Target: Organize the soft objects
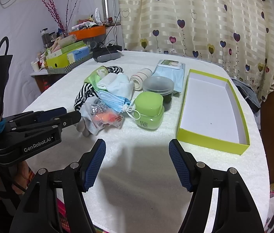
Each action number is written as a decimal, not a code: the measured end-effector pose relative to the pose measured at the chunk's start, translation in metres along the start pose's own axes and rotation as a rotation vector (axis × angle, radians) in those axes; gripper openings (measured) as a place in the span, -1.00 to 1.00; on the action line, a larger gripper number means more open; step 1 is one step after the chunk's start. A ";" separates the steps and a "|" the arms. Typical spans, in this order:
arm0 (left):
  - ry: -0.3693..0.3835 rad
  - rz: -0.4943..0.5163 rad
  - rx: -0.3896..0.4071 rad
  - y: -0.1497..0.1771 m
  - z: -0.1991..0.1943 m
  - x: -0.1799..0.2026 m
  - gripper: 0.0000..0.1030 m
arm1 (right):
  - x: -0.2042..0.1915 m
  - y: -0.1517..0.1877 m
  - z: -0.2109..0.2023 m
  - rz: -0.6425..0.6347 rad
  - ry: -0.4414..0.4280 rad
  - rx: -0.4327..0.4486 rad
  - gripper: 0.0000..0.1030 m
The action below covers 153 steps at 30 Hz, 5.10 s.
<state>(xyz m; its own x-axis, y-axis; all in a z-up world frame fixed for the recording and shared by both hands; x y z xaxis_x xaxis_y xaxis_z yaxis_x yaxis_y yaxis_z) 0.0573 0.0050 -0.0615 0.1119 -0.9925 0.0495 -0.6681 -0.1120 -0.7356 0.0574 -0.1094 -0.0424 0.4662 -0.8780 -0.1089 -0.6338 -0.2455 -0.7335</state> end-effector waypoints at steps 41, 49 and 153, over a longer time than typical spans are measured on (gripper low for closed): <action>0.031 0.020 0.004 -0.009 0.017 0.009 -0.27 | 0.012 -0.007 0.026 0.007 -0.058 -0.009 0.32; 0.023 0.005 -0.005 -0.008 0.022 0.006 -0.27 | 0.017 -0.009 0.029 0.016 -0.070 0.002 0.32; 0.026 -0.066 0.082 -0.013 -0.010 -0.016 -0.53 | -0.003 -0.012 0.000 0.066 -0.234 0.116 -0.38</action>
<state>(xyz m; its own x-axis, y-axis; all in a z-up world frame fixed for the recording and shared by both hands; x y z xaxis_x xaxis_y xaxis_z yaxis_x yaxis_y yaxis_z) 0.0573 0.0214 -0.0461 0.1338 -0.9841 0.1166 -0.5973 -0.1740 -0.7829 0.0635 -0.1043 -0.0330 0.5648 -0.7685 -0.3007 -0.5985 -0.1306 -0.7904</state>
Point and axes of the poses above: each gripper's, at about its wrist camera, not at the fingertips, and z roughly the way its jaws point, x to its right, y to its underside, the point moved 9 cm from there along z, roughly the way its jaws point, and after that the axes turned 4 degrees about -y, right-handed, at the moved point
